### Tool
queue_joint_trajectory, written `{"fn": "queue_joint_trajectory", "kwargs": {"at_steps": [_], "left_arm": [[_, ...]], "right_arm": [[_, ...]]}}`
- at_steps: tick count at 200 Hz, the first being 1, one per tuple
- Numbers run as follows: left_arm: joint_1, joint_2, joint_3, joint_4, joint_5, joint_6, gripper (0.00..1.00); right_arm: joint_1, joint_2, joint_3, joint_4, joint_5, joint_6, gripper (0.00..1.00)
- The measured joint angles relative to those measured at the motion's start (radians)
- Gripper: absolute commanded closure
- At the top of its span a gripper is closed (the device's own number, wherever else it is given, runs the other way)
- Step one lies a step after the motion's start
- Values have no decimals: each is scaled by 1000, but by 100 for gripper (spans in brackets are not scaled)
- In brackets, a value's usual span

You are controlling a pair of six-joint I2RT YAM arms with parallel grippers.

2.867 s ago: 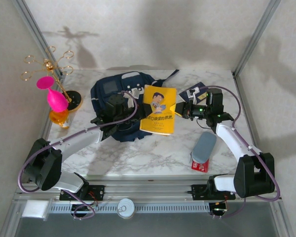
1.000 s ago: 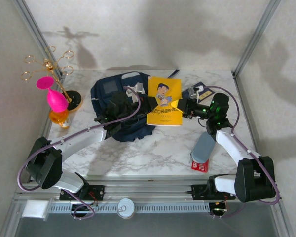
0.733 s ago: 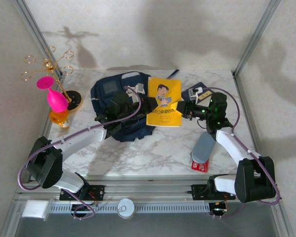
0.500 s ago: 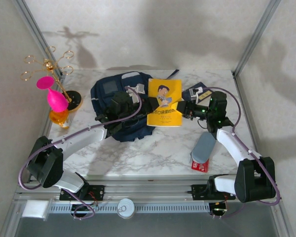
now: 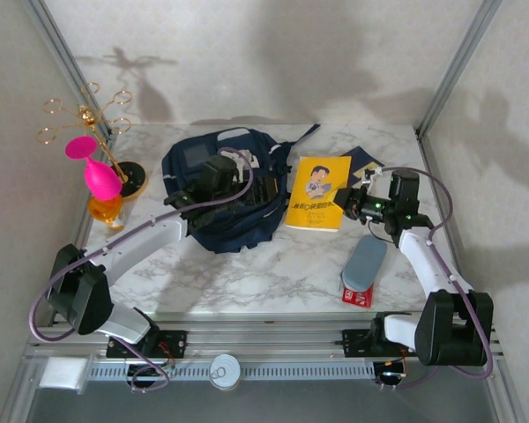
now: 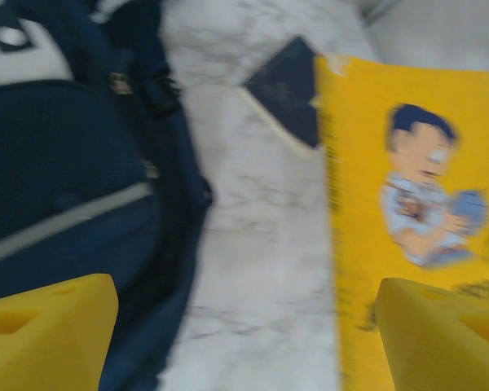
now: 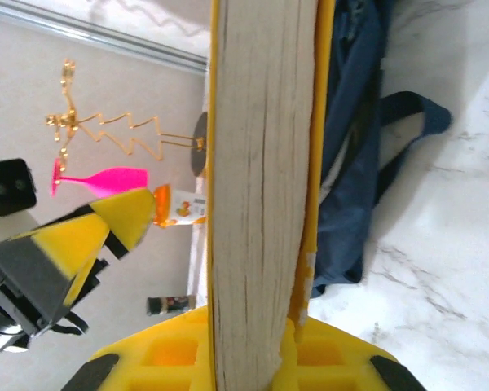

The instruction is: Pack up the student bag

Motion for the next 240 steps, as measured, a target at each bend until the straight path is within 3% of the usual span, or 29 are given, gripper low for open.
{"fn": "queue_joint_trajectory", "kwargs": {"at_steps": [28, 54, 105, 131, 163, 210, 240], "left_arm": [[-6, 87, 43, -119, -128, 157, 21], [-38, 151, 45, -179, -182, 293, 22], [-87, 188, 46, -230, -176, 451, 26], [-89, 218, 55, -233, -219, 485, 42], [-85, 300, 97, -243, -240, 491, 54], [-85, 323, 150, -275, -234, 503, 100], [-84, 318, 194, -302, -240, 497, 100]], "right_arm": [[-17, -21, 0, -77, 46, -40, 100], [-38, -22, 0, -110, 72, -56, 100], [-60, -22, 0, -123, 75, -64, 100], [-61, -20, -3, -121, 71, -63, 100], [-61, -13, -11, -119, 71, -64, 100], [-61, -11, -11, -119, 72, -79, 100], [-60, -11, -11, -119, 75, -83, 100]]}}
